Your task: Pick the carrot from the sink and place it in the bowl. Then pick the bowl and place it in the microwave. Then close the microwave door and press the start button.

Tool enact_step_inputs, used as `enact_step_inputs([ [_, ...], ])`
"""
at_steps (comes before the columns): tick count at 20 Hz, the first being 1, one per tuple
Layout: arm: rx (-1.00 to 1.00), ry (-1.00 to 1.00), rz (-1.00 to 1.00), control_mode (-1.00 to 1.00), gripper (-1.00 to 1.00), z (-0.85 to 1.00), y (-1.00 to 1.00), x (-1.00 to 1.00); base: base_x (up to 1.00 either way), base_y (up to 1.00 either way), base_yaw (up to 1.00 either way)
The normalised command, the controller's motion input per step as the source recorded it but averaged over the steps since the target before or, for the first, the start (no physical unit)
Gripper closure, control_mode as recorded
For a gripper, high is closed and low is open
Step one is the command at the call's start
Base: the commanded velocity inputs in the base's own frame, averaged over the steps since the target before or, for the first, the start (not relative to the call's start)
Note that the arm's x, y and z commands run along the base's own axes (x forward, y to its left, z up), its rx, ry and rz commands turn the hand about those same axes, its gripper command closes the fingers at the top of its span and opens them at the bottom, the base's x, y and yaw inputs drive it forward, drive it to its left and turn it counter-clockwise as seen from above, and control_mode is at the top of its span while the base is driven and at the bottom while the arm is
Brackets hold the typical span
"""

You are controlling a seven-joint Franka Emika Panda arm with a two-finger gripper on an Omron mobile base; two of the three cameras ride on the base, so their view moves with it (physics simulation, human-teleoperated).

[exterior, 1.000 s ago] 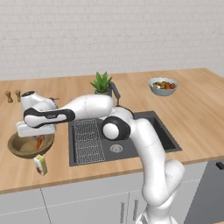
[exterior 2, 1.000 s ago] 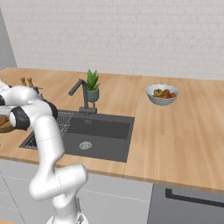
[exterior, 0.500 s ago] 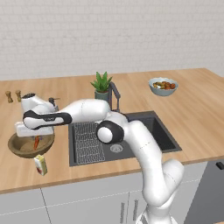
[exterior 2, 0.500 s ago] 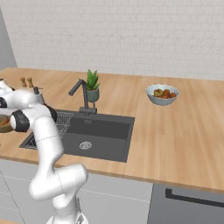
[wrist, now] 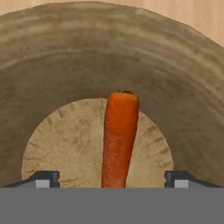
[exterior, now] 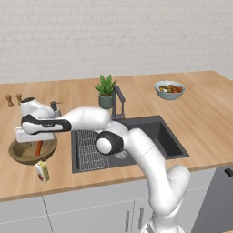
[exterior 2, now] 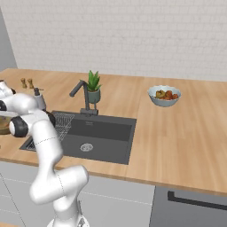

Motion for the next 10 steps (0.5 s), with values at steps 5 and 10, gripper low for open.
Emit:
enact_step_inputs([
  [5,0.0,0.03,0.0,-1.0,-1.0,0.03,-0.29,0.0,0.0,0.0,0.0],
  [10,0.04,0.0,0.0,-1.0,-1.0,0.0,-0.62,-0.21,0.0,0.0,0.0],
])
